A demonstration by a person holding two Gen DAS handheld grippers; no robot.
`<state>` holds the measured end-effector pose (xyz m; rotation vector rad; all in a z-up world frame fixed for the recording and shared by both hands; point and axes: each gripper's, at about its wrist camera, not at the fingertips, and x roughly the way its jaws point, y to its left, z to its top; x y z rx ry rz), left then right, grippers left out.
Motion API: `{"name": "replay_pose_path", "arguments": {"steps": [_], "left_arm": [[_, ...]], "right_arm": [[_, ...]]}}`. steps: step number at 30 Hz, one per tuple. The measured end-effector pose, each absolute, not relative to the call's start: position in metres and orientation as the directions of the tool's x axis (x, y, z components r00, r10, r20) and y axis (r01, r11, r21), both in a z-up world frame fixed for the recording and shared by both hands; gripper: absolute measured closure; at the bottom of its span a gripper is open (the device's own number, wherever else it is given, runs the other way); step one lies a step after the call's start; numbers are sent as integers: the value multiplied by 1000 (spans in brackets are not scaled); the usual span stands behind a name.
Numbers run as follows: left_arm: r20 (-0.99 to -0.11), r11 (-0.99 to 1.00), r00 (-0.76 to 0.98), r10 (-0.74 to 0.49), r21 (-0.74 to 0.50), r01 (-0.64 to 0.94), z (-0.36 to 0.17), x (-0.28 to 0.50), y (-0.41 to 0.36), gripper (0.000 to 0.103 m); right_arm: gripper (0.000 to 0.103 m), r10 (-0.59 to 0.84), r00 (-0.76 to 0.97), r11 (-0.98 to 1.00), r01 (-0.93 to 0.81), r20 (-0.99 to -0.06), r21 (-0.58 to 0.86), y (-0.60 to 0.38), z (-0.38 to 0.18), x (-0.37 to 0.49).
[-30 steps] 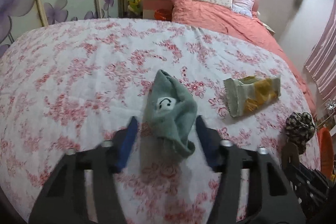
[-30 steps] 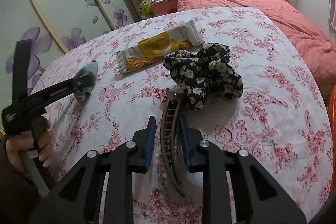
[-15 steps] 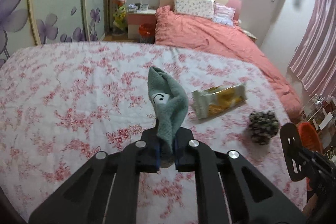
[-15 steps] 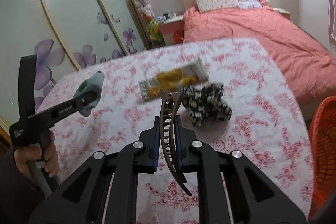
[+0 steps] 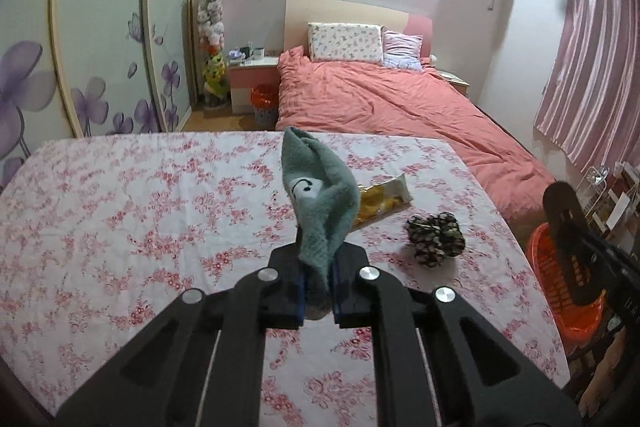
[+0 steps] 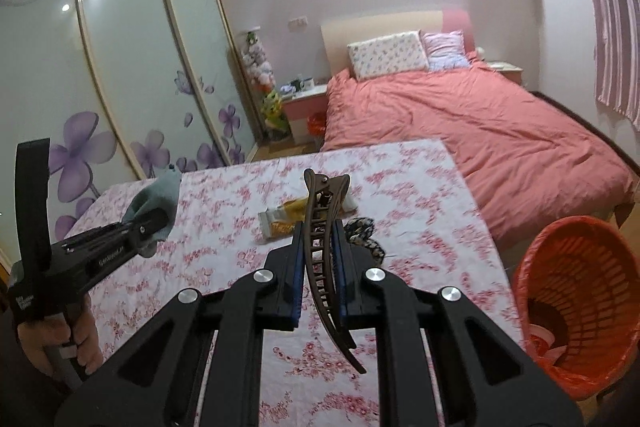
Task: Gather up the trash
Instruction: 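Carry the grey sock and claw clip to the orange basket and open both tools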
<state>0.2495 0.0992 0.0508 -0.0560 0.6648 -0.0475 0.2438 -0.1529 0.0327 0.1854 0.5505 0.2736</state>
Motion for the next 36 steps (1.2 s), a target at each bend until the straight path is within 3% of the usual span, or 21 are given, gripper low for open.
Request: {"name": "replay_pose_path", "arguments": {"steps": [21,36], "left_arm": [[-602,988,786,-140,-32,151,65,217,23,93],[-617,905,680,-395,-132,405,47,213,-96,93]], "right_arm": [[90,219,870,959,-110,-442,260,-211,43,203],[90,48,885,952,99,-463,289,-308,28,193]]}}
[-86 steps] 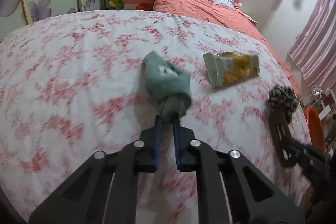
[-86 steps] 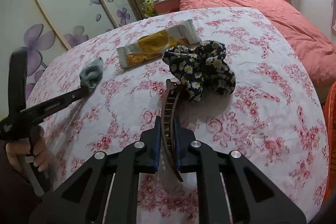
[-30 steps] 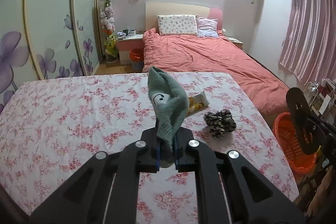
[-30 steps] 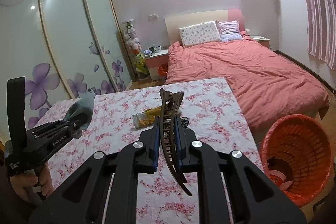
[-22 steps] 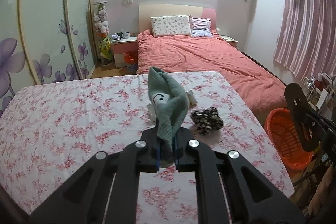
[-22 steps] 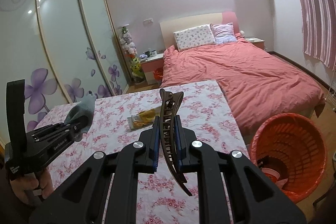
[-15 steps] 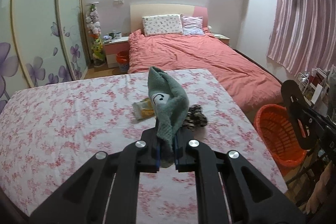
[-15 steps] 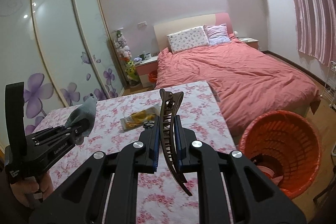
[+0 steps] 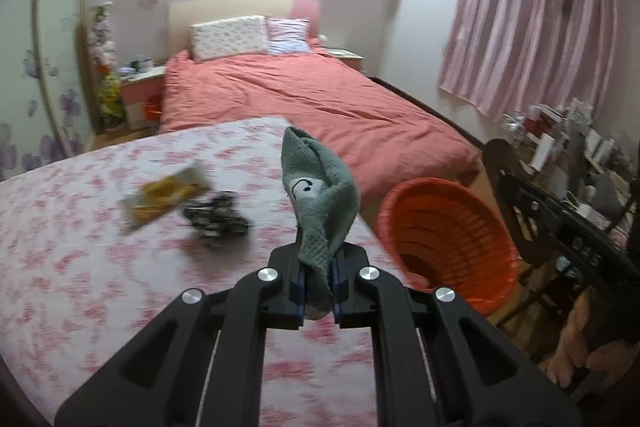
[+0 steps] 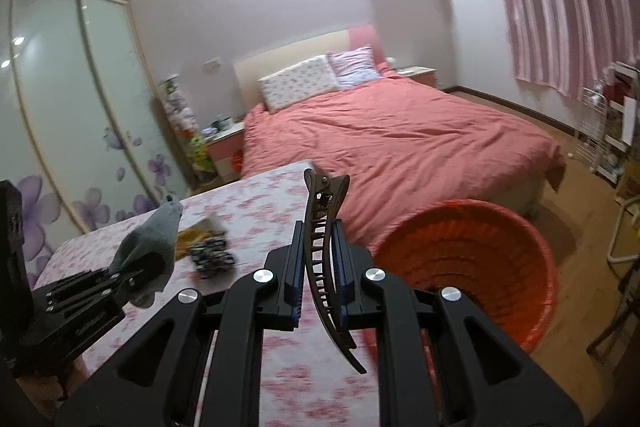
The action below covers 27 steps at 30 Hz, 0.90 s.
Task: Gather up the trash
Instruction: 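Carry the grey sock and claw clip to the orange basket and open both tools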
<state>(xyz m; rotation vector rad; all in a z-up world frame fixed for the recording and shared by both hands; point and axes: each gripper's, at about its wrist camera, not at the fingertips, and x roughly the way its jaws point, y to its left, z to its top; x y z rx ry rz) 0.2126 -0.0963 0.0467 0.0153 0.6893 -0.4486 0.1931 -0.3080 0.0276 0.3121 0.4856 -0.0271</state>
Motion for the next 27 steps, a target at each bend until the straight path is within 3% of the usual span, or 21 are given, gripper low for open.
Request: {"name": "replay_pose_path", "arguments": {"steps": [14,15,16,18,19,20,23,27], "left_arm": [[-669,767,488,-561,-199,610,5,231,-236,90],[-676,765,478,-560,-202,611,0,235,-242,84],[-685,763,466,-560,-207,612,-6,238,-249,71],[-702,781,473,-532,-192,595,-19,247,-253,54],[-707,788,478,-521,-184,587,-22,250,-252,53],[-715,794,476,-511,-180,581,-27,254,-250,53],[-735,816,475,-484,-182,549,-38,267,-236,52],[-742,859,528,-413,-124,497,-41,271,-207,36]], "right_arm": [[90,-6,875,890,226,-484,397,-391,5,215],[90,-2,867,886,233,-498,402,-395,1,221],[89,-3,860,881,243,-510,405,-398,-4,223],[75,2,846,870,261,-533,418,-403,-15,226],[64,-3,841,864,275,-542,422,-406,-21,226],[60,-10,837,859,288,-547,424,-407,-26,226],[59,-5,822,852,302,-570,428,-405,-36,224],[55,-13,807,870,300,-591,391,-397,-37,227]]}}
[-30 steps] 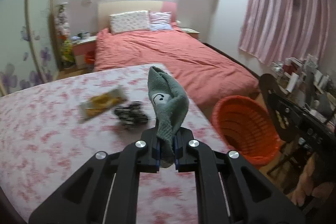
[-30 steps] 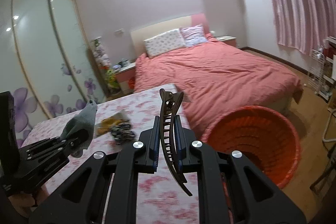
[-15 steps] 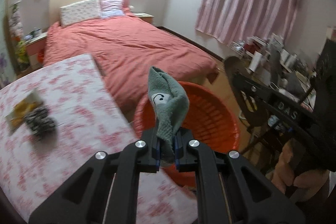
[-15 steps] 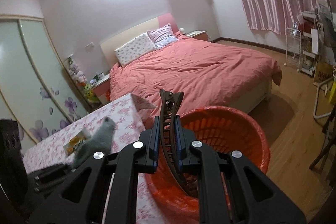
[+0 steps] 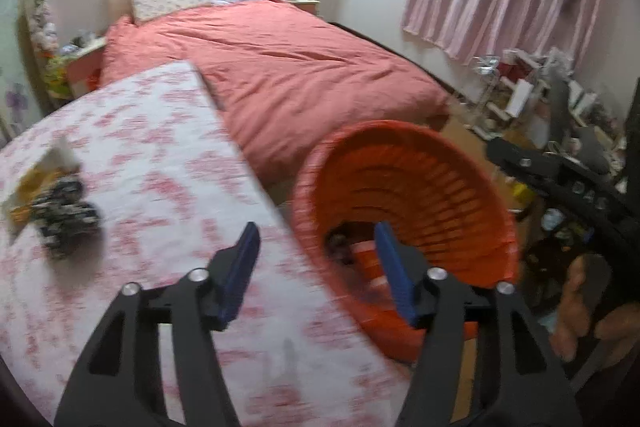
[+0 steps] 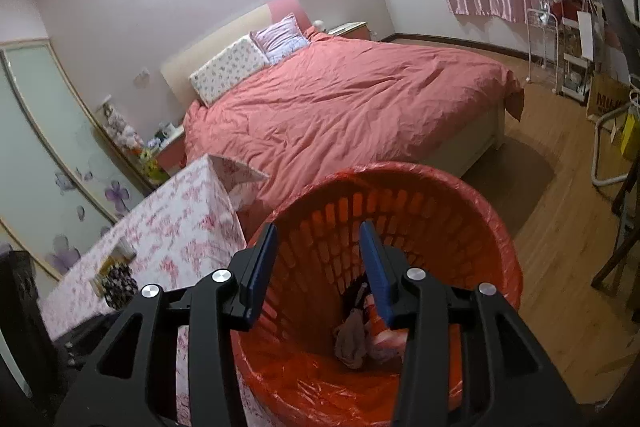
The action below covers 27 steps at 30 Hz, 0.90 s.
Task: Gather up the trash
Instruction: 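Carry the grey sock and claw clip to the orange basket and open both tools, then grasp the snack wrapper with the left tool while the right tool grasps the floral scrunchie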
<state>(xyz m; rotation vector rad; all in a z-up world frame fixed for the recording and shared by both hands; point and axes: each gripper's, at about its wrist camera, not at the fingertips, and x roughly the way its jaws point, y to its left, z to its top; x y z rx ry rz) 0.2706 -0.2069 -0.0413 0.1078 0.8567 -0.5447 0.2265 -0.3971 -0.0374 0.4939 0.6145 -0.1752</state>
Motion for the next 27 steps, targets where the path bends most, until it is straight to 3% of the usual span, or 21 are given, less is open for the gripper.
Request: {"name": "replay_pose_path", "arguments": {"steps": [4,13,20,27], "left_arm": [[-738,903,594,-319,-48,426,-43,270,-163,24],[-742,982,662,-108,22,186,-51,285,-28,20],[-731,999,682,14,43,26,-52,283,63,14],[-733,997,676,76,34,-76,-54,278,124,13]], "right_arm": [[45,-18,803,902,270,-596,337,-373,-31,230],[39,98,760,941,139,-642,308,-291,-37,258],[6,180,741,961,8,-647,276,-205,-39,287],[3,215,708,968,-63,-673,243,-132,-49,326]]}}
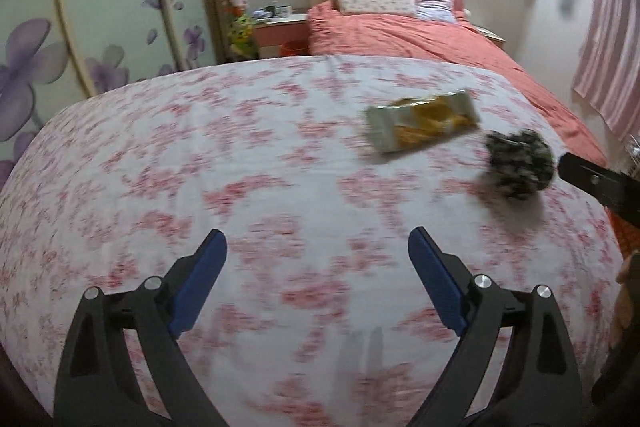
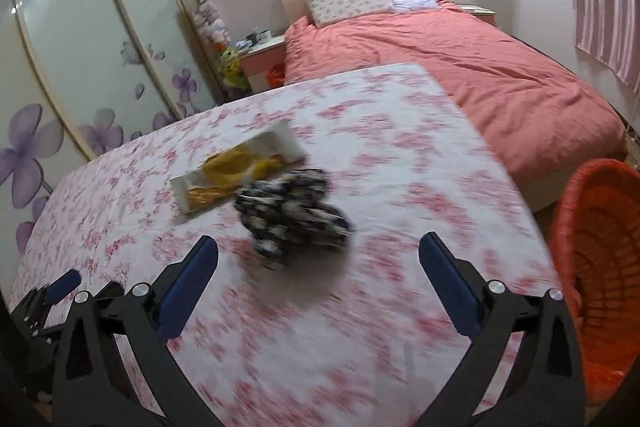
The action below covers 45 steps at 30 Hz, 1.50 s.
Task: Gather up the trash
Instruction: 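Grasp the snack wrapper with the left tool while the right tool grasps the floral scrunchie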
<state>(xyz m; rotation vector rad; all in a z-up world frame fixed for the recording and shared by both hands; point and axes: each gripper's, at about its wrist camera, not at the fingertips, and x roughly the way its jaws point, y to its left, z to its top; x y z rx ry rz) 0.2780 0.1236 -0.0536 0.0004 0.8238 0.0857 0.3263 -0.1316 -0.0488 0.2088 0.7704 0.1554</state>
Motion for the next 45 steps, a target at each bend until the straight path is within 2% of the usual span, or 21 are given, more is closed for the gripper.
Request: {"name": "replay_pose_path", "arguments": {"steps": [8,10,12,13,14,16,25,29,34,36,38,40,43,45], "left_arm": [[-735,992,673,88,6,-122,-60,279,151,13],[-738,993,669,84,2,-122,-63,281,152,13],[-740,993,668,79,-3,-121,-65,283,151,13],[-741,993,667,75,-6,-118,-65,284,150,13],[-741,993,668,69,-11,-114,-65,285,148,13],[-738,995,673,55,-19,-102,-65,288,144,13],[-704,999,711,-1,25,26,-53,350,86,9],[-696,992,718,-7,88,94,-54,390,58,9],[-710,974,704,29,179,141,-68,425,40,9],[-726,970,687,23,182,160,-75,434,38,9],[-750,972,662,-3,153,176,-80,441,39,9],[-771,978,636,-44,98,186,-84,444,42,18],[-806,977,565,-178,-79,196,-88,440,50,30],[-797,970,561,-222,-124,208,-86,434,50,33]], "right_arm": [[4,155,692,985,-54,-705,163,-98,-59,360],[10,146,690,987,-50,-709,155,-96,-61,363],[35,140,684,988,-52,-716,144,-95,-64,366],[59,136,667,990,-60,-732,129,-95,-67,368],[73,132,651,991,-65,-747,118,-95,-70,368],[80,141,648,989,-65,-748,130,-101,-72,362],[81,141,662,983,-7,-736,182,-139,-74,334],[81,156,660,980,-12,-735,197,-145,-76,336],[81,176,656,976,-19,-734,217,-150,-78,338],[81,178,655,976,-24,-734,215,-148,-79,339],[81,179,655,976,-25,-734,216,-149,-79,340],[81,180,654,976,-24,-735,218,-149,-80,340],[81,180,654,976,-24,-735,218,-149,-79,340],[81,181,654,975,-22,-735,221,-150,-80,341]]}}
